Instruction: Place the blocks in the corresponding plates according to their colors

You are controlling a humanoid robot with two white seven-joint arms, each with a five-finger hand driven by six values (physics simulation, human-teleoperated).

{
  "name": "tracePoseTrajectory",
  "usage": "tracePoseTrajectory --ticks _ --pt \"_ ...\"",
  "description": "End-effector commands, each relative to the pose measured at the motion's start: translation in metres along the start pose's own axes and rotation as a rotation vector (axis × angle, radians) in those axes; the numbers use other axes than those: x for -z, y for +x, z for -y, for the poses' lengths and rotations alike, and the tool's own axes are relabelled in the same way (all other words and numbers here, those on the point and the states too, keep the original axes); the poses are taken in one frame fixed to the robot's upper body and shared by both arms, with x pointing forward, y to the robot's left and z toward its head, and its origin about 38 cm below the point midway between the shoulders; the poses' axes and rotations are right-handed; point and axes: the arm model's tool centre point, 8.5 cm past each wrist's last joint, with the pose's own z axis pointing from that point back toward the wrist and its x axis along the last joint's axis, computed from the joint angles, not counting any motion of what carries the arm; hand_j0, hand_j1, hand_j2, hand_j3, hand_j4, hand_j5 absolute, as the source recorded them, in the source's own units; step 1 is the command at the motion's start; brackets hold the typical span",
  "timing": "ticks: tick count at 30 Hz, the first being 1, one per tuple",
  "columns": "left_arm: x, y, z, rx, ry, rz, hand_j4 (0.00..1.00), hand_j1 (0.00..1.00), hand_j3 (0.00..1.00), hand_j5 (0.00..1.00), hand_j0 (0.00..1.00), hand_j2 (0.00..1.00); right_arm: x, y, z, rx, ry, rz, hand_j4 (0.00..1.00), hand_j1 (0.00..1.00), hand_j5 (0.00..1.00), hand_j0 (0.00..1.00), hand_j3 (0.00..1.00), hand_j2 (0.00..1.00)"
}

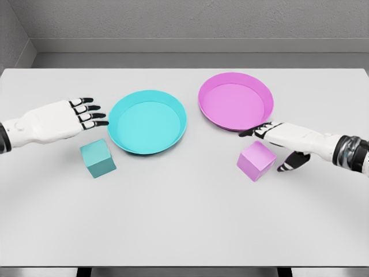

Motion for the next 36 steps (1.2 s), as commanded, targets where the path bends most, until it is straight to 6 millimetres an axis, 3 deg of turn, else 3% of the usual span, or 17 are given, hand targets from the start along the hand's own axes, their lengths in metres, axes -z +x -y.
tracePoseTrajectory --ticks 1,11,14,22,23,26,27,36 --pt "0.001 0.003 0.004 -0.005 -0.026 0.011 1.0 1.0 1.0 1.0 1.0 1.0 0.005 0.0 -0.007 0.027 0.025 -0.018 1.0 1.0 1.0 1.0 1.0 1.0" --pt "-0.001 0.005 0.007 -0.01 -0.052 0.019 1.0 1.0 1.0 1.0 1.0 1.0 0.021 0.012 -0.003 -0.012 0.042 0.011 1.0 1.0 1.0 1.0 1.0 1.0" --pt "0.002 0.017 0.008 -0.015 -0.047 0.045 1.0 1.0 1.0 1.0 1.0 1.0 0.023 0.013 -0.004 -0.015 0.047 0.015 1.0 1.0 1.0 1.0 1.0 1.0" --pt "0.004 0.026 0.002 -0.019 -0.021 0.07 1.0 1.0 1.0 1.0 1.0 1.0 0.025 -0.001 -0.012 -0.01 0.076 -0.027 1.0 1.0 1.0 1.0 1.0 1.0" --pt "0.004 0.026 0.002 -0.019 -0.02 0.07 1.0 1.0 1.0 1.0 1.0 1.0 0.026 -0.001 -0.014 -0.018 0.083 -0.03 0.96 0.96 0.96 0.96 0.96 0.96" --pt "0.005 0.029 0.001 -0.021 -0.016 0.076 1.0 1.0 1.0 1.0 1.0 1.0 0.025 -0.002 -0.015 -0.038 0.086 -0.037 0.6 0.6 0.6 0.6 0.6 0.6" --pt "0.006 0.03 0.0 -0.021 -0.014 0.079 1.0 1.0 1.0 1.0 1.0 1.0 0.025 -0.002 -0.015 -0.041 0.087 -0.038 0.54 0.54 0.54 0.54 0.54 0.54" --pt "0.011 0.041 0.003 -0.032 -0.01 0.107 1.0 1.0 1.0 1.0 1.0 1.0 0.025 0.0 -0.008 -0.057 0.076 -0.035 0.52 0.52 0.52 0.52 0.52 0.52"
